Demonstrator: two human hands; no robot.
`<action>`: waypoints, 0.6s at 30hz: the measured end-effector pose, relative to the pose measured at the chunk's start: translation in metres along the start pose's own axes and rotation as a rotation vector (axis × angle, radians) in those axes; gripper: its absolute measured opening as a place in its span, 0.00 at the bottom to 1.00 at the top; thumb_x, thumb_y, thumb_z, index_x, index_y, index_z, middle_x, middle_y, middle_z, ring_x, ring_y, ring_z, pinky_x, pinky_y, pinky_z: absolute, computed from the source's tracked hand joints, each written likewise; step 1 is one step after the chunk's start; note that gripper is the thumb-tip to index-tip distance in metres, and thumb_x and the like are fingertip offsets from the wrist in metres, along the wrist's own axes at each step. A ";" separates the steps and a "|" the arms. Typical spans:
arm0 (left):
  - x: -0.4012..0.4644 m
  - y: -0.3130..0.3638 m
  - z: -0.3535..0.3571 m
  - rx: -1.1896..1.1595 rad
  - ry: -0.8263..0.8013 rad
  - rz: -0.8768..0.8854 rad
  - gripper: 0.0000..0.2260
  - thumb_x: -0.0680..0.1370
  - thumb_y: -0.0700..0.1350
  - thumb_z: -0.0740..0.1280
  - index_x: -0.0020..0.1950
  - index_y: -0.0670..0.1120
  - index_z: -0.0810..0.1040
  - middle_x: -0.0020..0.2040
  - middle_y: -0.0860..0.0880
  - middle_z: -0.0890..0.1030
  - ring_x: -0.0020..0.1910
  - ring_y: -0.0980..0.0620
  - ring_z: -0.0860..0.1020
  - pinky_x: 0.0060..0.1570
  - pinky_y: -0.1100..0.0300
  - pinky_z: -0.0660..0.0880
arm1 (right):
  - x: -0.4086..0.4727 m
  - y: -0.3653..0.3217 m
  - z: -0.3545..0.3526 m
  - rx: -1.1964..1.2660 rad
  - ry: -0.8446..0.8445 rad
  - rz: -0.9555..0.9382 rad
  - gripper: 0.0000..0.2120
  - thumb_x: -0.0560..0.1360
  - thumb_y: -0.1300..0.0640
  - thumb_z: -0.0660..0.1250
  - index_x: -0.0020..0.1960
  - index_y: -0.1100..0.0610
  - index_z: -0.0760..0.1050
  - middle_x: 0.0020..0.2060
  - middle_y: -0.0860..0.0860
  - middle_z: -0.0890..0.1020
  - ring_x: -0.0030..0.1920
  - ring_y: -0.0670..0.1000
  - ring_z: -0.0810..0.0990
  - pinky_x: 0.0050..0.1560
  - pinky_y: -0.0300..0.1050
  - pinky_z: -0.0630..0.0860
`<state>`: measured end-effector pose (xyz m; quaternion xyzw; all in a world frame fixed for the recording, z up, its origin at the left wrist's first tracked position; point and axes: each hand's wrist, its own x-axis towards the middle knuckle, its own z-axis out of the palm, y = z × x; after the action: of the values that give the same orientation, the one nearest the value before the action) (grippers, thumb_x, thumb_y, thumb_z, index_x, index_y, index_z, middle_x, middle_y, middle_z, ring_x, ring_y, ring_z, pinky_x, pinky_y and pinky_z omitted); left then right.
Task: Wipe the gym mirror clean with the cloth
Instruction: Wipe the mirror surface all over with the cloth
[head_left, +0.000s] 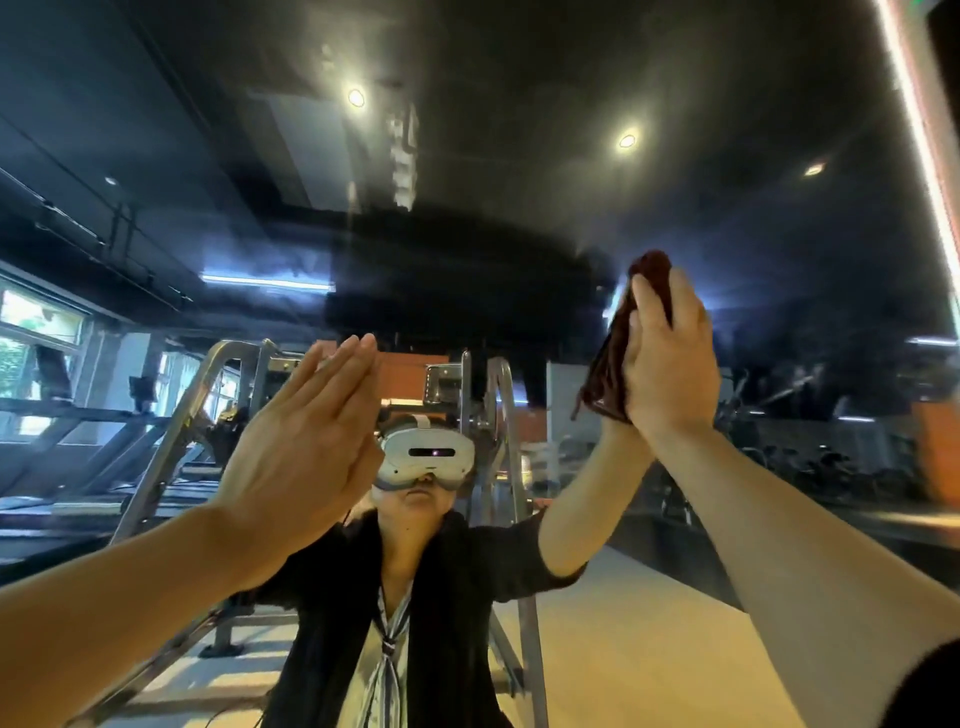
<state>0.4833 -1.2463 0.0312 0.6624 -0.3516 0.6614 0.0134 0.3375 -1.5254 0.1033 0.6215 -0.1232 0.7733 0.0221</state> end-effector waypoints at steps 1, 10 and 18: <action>0.001 0.004 -0.001 -0.014 0.010 -0.039 0.27 0.82 0.51 0.52 0.76 0.35 0.64 0.76 0.37 0.64 0.77 0.41 0.61 0.79 0.51 0.44 | -0.001 0.000 0.001 -0.010 0.018 0.054 0.21 0.83 0.56 0.54 0.75 0.55 0.68 0.75 0.55 0.66 0.75 0.53 0.65 0.71 0.54 0.71; -0.028 0.112 0.003 -0.234 0.021 0.049 0.27 0.80 0.47 0.55 0.77 0.35 0.63 0.77 0.37 0.63 0.78 0.42 0.61 0.76 0.46 0.52 | -0.191 -0.003 -0.038 -0.008 -0.302 -0.555 0.27 0.81 0.52 0.60 0.78 0.54 0.60 0.77 0.58 0.63 0.76 0.60 0.63 0.69 0.57 0.70; -0.032 0.127 0.002 -0.197 0.003 -0.007 0.26 0.81 0.49 0.55 0.75 0.35 0.64 0.77 0.37 0.63 0.78 0.42 0.60 0.77 0.48 0.50 | -0.090 -0.039 -0.023 -0.024 -0.129 -0.256 0.22 0.77 0.56 0.61 0.69 0.61 0.74 0.66 0.60 0.78 0.63 0.60 0.75 0.61 0.55 0.76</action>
<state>0.4274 -1.3286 -0.0543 0.6580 -0.4126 0.6246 0.0814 0.3430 -1.4720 0.0181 0.6804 -0.0534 0.7210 0.1202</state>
